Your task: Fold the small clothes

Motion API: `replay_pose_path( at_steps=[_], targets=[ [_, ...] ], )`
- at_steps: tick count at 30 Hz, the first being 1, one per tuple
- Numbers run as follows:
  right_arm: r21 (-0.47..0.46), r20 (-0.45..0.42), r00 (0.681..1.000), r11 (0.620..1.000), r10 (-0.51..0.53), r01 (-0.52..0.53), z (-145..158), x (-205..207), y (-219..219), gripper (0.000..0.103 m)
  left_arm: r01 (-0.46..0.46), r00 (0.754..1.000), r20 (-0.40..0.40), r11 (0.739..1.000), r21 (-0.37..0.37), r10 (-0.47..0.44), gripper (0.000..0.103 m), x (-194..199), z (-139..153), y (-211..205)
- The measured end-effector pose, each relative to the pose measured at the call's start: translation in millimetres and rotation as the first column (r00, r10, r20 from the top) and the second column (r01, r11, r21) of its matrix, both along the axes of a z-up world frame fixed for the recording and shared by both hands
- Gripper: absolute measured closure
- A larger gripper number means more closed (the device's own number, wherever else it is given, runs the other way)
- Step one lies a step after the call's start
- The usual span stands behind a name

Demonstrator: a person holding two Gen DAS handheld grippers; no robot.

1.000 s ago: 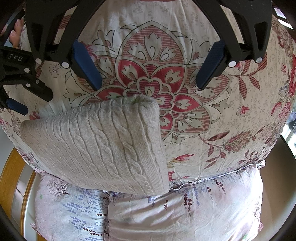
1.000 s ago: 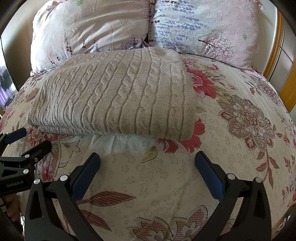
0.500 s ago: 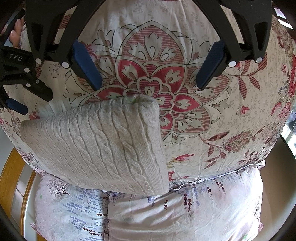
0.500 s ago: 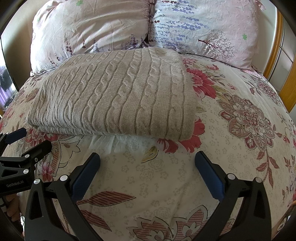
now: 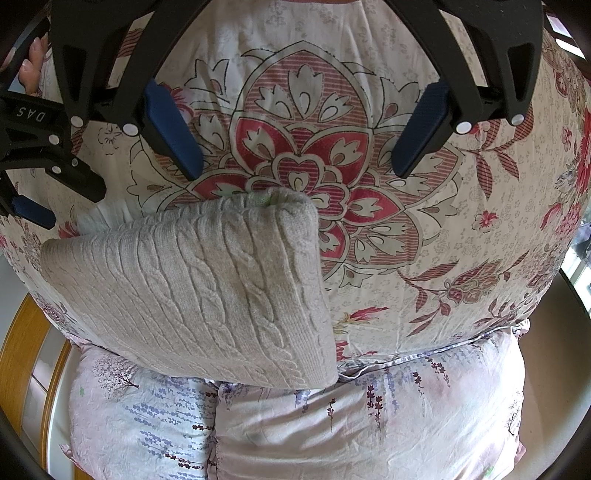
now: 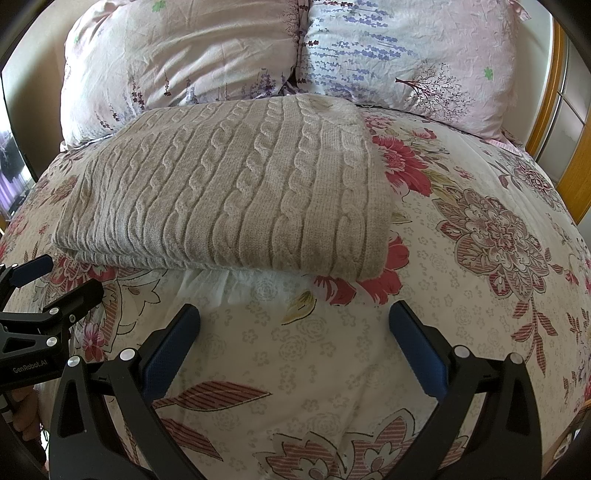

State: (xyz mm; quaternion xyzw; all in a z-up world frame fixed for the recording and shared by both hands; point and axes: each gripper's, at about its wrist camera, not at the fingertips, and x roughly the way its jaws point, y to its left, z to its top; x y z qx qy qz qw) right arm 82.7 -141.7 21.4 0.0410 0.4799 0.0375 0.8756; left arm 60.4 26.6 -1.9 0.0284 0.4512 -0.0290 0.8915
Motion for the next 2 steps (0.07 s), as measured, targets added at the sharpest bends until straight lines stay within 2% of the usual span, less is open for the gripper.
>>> replay_pose_path(
  at_steps=[2],
  targets=[
    [0.000,0.000,1.000,1.000,0.000,0.000,0.0,0.0,0.0,0.001,0.000,1.000,0.000,1.000,0.000,0.000,0.002,0.0,0.0,0.0]
  ],
)
